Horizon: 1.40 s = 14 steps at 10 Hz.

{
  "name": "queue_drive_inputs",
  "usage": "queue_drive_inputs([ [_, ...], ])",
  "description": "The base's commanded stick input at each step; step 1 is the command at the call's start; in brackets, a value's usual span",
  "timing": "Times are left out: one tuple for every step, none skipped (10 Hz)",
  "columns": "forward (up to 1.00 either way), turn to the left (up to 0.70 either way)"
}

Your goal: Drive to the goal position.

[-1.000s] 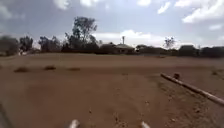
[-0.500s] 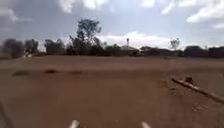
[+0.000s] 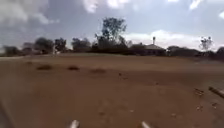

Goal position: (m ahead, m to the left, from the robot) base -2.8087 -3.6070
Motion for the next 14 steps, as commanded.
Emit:
queue_drive_inputs([
  [0.70,0.00],
  [0.70,0.00],
  [0.70,0.00],
  [0.70,0.00],
  [0.70,0.00],
  [0.70,0.00],
  [0.70,0.00],
  [0.70,0.00],
  [0.70,0.00],
  [0.70,0.25],
  [0.70,0.27],
  [0.70,0.27],
  [0.70,0.27],
  [0.70,0.23],
])
